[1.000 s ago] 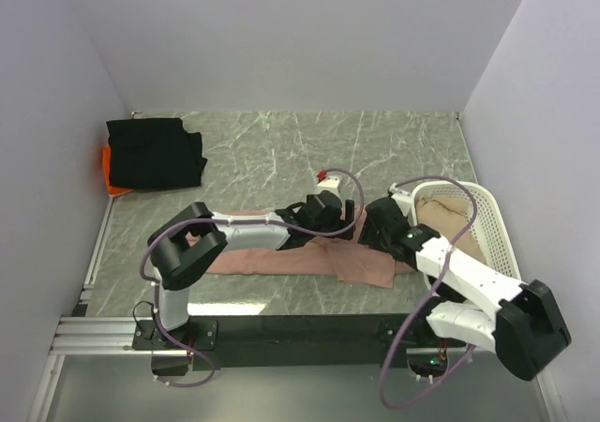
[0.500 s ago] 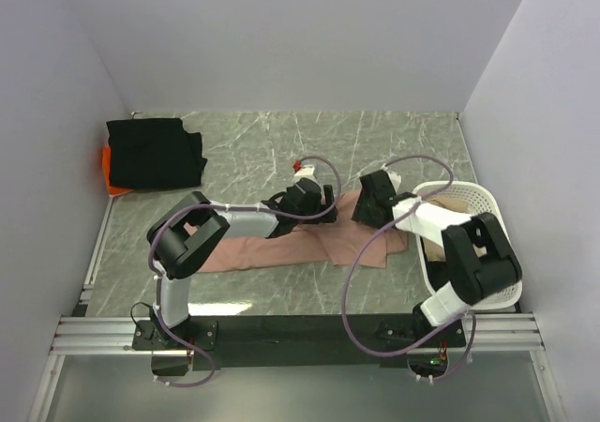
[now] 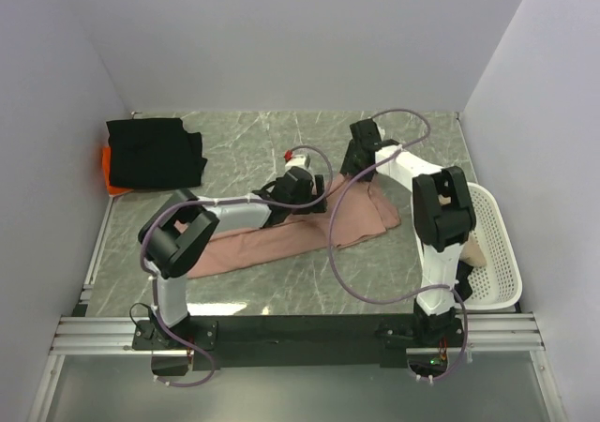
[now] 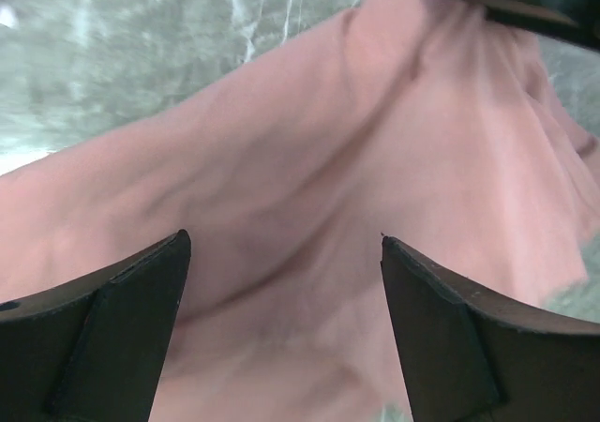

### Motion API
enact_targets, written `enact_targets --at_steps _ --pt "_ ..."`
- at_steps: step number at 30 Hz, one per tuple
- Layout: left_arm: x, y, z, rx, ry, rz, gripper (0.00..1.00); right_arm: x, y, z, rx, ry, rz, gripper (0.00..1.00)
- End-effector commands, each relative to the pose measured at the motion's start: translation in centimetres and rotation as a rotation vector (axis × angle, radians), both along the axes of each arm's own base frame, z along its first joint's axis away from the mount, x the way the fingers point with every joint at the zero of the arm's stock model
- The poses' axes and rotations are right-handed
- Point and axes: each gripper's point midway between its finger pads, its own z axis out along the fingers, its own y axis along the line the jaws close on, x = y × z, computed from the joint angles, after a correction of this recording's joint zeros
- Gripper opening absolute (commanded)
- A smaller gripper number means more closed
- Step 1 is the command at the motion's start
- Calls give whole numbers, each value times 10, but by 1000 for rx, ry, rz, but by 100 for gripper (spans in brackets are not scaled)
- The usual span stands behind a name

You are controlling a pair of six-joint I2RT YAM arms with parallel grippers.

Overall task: Fold and stack the t-shirts
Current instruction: Fold the tshirt

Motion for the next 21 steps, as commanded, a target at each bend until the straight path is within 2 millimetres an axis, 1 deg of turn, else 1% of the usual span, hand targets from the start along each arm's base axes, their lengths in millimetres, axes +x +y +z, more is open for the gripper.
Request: enact_targets --at_steps 1,3,4,5,6,7,8,9,10,11,12,13,14,15,16,17,18,19,21 --pt "15 6 70 -38 -122 18 89 23 8 21 11 -30 48 54" --pt "12 14 79 -43 -137 28 89 28 13 29 24 -49 70 52" --pt "10 20 78 -32 -136 37 89 31 14 41 33 -77 73 52" --pt "8 24 77 -24 -135 43 89 30 15 46 33 -91 79 52" --pt "0 34 66 -2 -118 51 89 29 13 53 35 -107 79 52" --pt "-3 40 59 9 -108 62 90 24 11 66 39 -136 77 52" --pt "-6 47 52 24 -101 78 89 20 10 72 40 -149 78 52" --pt "-16 58 37 50 -74 85 90 15 9 76 42 -159 78 52" --pt "-19 65 29 59 -60 98 90 4 7 83 50 -175 83 52" --pt "-22 71 23 74 -52 111 90 -2 6 83 52 -174 85 52" --pt "-30 81 11 97 -35 120 90 -8 5 84 49 -175 88 52" --pt "-33 87 6 106 -25 135 90 -22 6 83 46 -169 98 52" --pt "-36 93 2 116 -19 146 90 -28 6 82 40 -168 99 52" --pt "-41 102 -7 135 -5 159 90 -35 7 78 37 -163 106 52" --pt "-42 106 -10 133 2 171 91 -48 8 73 32 -145 118 52" --pt "-44 109 -11 134 5 175 91 -53 10 70 29 -137 118 52" --pt "-48 114 -18 144 15 179 91 -59 11 68 26 -135 123 52" --pt "-49 116 -20 143 21 184 91 -68 15 60 18 -116 138 52" --pt "-54 119 -27 150 34 182 90 -75 17 53 14 -99 136 52"
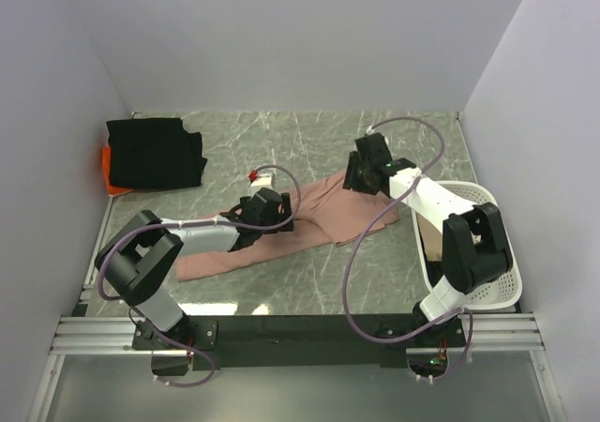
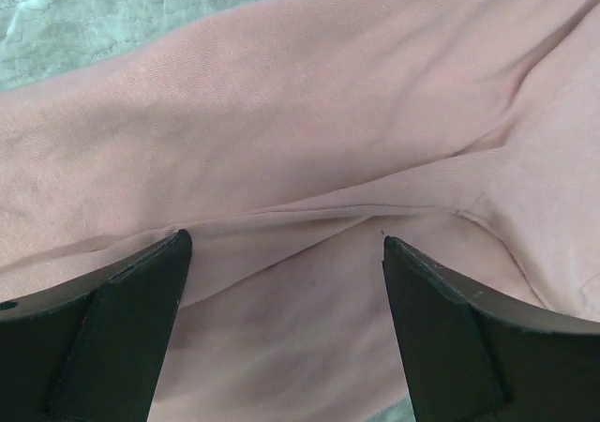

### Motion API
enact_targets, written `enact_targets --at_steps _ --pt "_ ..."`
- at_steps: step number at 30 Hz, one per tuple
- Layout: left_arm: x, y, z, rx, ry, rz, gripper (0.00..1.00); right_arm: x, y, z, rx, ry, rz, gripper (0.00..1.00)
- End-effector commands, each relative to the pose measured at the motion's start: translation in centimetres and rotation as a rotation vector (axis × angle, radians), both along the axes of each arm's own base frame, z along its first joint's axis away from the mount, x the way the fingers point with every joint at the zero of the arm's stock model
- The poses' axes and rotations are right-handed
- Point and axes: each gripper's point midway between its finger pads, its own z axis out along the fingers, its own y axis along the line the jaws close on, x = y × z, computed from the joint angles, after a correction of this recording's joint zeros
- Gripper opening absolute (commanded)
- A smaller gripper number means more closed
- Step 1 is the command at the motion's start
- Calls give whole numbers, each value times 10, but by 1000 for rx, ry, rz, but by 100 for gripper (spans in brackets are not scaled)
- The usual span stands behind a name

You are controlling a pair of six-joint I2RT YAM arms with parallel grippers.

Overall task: Fold and stack the t-shirts
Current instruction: Fold the tshirt

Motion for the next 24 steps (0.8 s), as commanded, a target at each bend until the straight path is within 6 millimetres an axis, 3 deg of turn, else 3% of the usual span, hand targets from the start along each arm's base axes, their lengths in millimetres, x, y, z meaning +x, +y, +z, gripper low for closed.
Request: enact_targets --at_steps 1,6,12,19,24 --pt "-8 13 -10 7 26 33 91 -15 4 -18 -21 25 6 52" --pt "-19 12 -15 -34 46 13 90 -24 6 -57 -27 121 9 53" --pt "-37 2 -24 -110 89 -31 90 -12 9 -83 -50 182 17 53" --pt "-61 -26 -22 -188 113 -76 90 24 11 -84 -5 192 19 52" --pt "-70 -49 -4 -273 109 -79 90 57 13 -84 10 206 39 51"
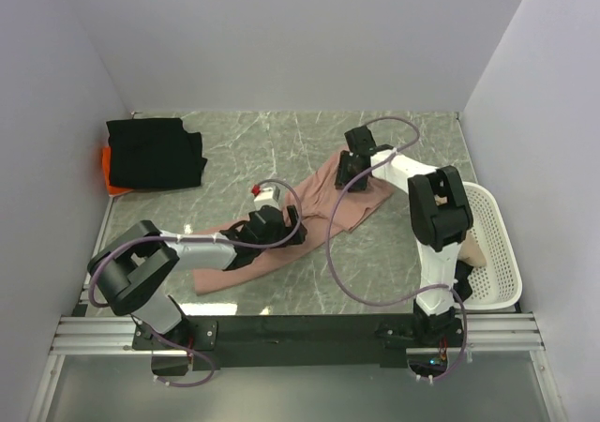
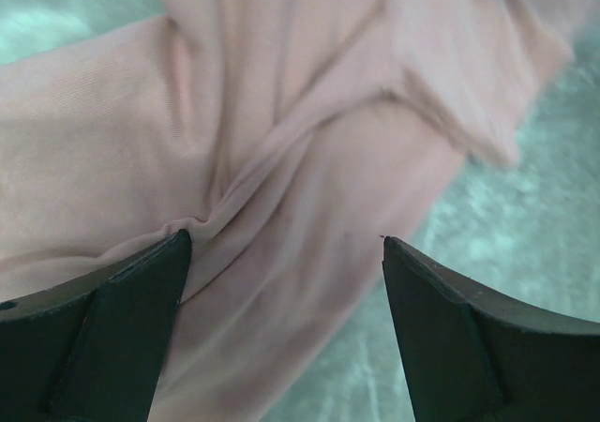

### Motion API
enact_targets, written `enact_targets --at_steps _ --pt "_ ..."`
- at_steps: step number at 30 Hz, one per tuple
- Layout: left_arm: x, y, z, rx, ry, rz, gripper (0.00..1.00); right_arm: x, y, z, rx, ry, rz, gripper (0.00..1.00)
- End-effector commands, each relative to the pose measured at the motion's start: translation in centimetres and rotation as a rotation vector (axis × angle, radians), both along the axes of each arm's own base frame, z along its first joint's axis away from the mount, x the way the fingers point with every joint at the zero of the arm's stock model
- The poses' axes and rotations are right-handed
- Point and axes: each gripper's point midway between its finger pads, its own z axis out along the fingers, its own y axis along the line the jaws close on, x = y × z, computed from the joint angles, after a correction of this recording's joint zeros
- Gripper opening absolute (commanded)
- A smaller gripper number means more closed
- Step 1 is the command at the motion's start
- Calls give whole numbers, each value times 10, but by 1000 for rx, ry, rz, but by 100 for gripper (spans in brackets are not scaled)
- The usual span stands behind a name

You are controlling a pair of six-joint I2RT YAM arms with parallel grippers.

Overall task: Fold and stack the t-shirts
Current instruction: Fold the tshirt

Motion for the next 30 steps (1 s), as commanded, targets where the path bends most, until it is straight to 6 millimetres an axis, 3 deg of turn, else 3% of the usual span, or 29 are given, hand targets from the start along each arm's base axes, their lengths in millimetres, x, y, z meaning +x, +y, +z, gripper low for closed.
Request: enact_targets --at_steps 1,7,8,9,12,16,19,20,21,23,26,30 --pt "-31 -12 -9 -53 113 -33 91 23 -4 -5 -5 15 20 51" --pt "-30 -35 18 -163 99 -53 91 74 -6 -3 -8 3 9 51" --pt "-28 -43 28 -197 86 -66 91 80 -8 -11 -11 16 5 51" --pt "-28 -49 32 -218 85 -81 91 96 -5 3 2 -25 6 51" --pt "-28 -70 56 -289 64 -132 90 115 2 12 21 -55 31 51" --pt "-22 -83 87 -314 13 -165 91 130 17 45 86 -167 98 51" --pt "-13 -74 108 -275 -55 -133 91 126 15 89 103 -286 109 51" --pt "-13 -70 121 -282 -84 -128 91 122 12 126 107 -364 102 52" --pt "-10 -64 123 -259 -109 -112 92 114 10 122 109 -374 102 52" --pt "-12 -51 119 -220 -113 -99 92 102 7 134 117 -405 106 52" --pt "-19 -33 94 -112 -92 -97 92 77 2 135 108 -375 110 52" --pt "-32 -13 56 -20 -45 -115 92 48 0 102 81 -277 103 52"
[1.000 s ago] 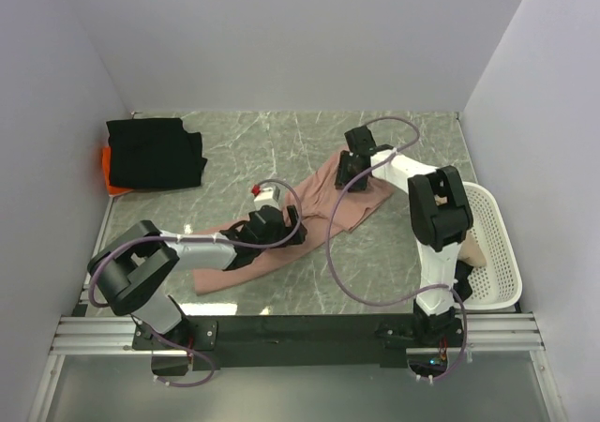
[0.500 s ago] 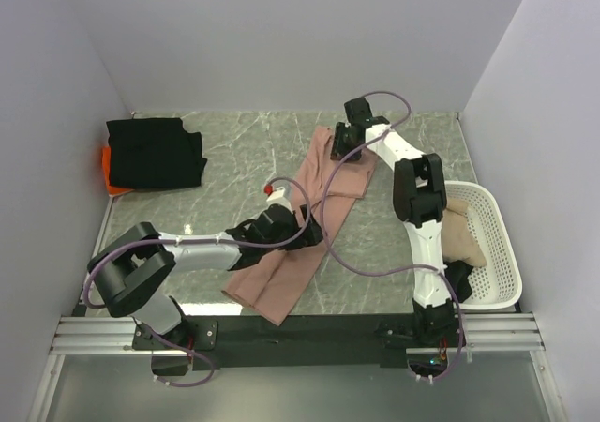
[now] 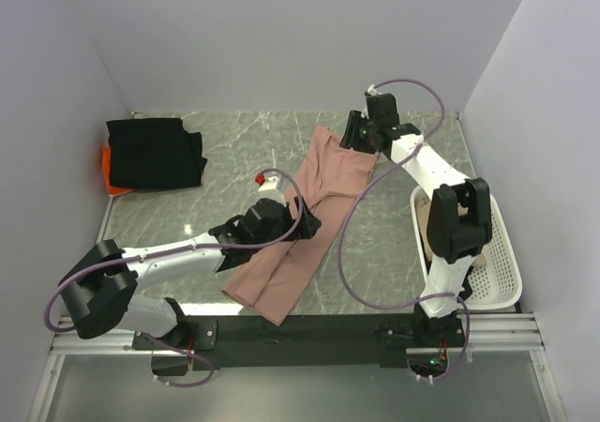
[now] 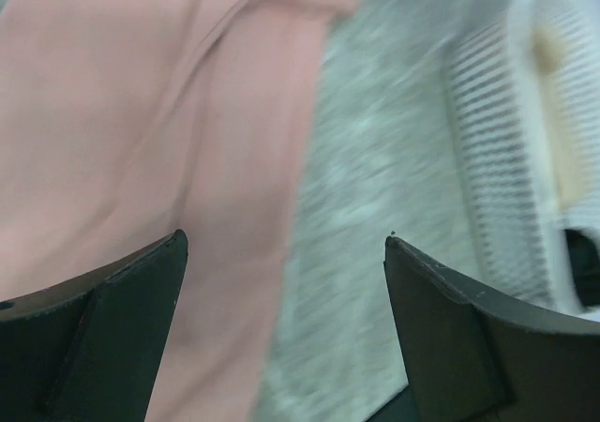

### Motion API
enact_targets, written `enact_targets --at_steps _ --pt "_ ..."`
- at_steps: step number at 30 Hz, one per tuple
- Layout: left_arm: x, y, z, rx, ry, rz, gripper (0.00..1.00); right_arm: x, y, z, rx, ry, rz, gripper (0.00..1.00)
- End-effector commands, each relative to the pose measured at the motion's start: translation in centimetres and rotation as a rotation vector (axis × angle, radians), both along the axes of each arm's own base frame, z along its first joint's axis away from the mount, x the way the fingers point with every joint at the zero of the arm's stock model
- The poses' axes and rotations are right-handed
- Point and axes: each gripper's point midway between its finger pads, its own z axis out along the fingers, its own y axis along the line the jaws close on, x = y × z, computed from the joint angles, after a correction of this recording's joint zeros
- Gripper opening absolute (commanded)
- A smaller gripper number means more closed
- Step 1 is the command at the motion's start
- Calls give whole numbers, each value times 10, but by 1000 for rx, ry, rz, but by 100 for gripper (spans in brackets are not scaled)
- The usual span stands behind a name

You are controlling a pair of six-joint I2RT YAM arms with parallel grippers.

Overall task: Fold and stack the t-shirts
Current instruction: Fold the tshirt

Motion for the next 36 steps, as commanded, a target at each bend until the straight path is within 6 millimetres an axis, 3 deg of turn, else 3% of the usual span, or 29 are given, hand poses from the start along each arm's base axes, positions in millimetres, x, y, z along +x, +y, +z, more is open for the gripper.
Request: enact_targets --at_steps 1,5,11,20,25,32,34,35,36 --pt "-15 30 -48 161 50 -2 92 -17 3 -26 -23 47 12 52" --pt "-28 51 -78 212 97 19 92 -29 8 -57 -69 125 11 52" --pt "-36 61 -91 228 124 28 92 -35 7 -93 -111 227 -5 52" --pt "-46 35 -95 141 175 -61 91 -16 2 -131 -183 326 -38 52" --pt "-53 12 -89 92 188 -111 91 2 2 -142 -185 350 -52 52" --pt "-61 -17 -77 -8 204 -175 91 57 6 -123 -143 289 -55 52" --pt "-59 -30 -71 -51 193 -193 91 65 5 -131 -132 300 -48 52" --pt "-60 -35 -68 -74 202 -205 91 79 11 -114 -103 256 -37 52" --pt "-59 -41 -64 -98 198 -215 91 84 9 -113 -97 251 -39 52"
